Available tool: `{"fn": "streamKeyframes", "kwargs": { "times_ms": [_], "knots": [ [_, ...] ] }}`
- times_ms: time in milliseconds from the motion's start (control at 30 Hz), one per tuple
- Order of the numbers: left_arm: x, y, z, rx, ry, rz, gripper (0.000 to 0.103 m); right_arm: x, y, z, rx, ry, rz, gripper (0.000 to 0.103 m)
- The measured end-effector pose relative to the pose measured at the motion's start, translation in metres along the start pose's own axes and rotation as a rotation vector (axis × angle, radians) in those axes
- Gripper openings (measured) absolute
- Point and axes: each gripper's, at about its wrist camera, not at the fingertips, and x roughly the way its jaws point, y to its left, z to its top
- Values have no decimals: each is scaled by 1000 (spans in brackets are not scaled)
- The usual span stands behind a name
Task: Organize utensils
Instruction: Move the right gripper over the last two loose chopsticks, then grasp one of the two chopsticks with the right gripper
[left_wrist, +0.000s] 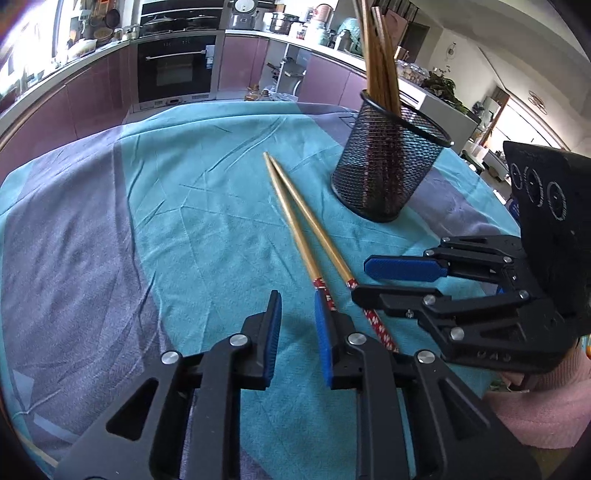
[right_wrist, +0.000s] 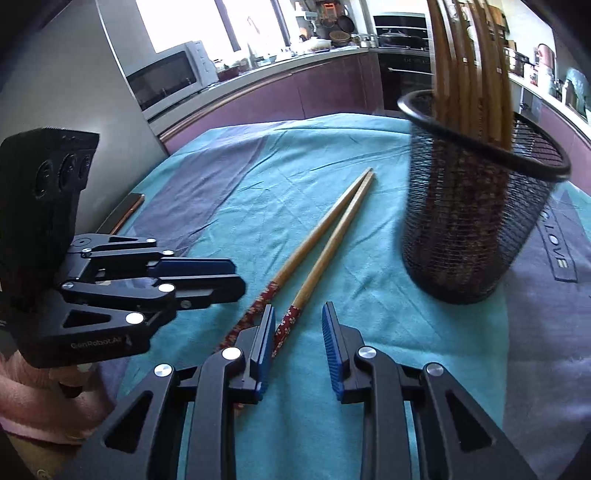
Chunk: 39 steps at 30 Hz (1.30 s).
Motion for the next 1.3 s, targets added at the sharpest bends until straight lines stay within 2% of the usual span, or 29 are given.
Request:
{"fn": "streamKeyframes", "kwargs": {
  "times_ms": [200, 533, 700, 867, 933, 1000, 1200, 1300],
  "knots": [
    [7, -11, 0, 33, 16, -26, 18, -2, -9, 0, 18, 5, -25, 25],
    [22, -8, 21, 33, 23, 22, 25, 8, -16, 13, 53, -19, -39, 25],
    [35, -9, 35, 49, 31, 48, 25, 15, -14, 18, 58, -29, -55, 24],
    [46, -4, 46, 22, 46, 54, 21, 17, -17, 20, 76, -37, -65, 18],
    [48, -2, 47, 6, 50, 58, 14, 16, -20, 18, 97, -35, -55, 8],
    [49, -1, 47, -11, 52, 48, 10, 14, -23, 15, 117, -36, -43, 8],
    [39, 0, 32, -66, 57, 34, 9, 2, -25, 3, 124, -19, -38, 7],
    [34, -4, 23, -60, 67, 16, 9, 0, -19, 3, 84, -4, -73, 8]
  ]
}}
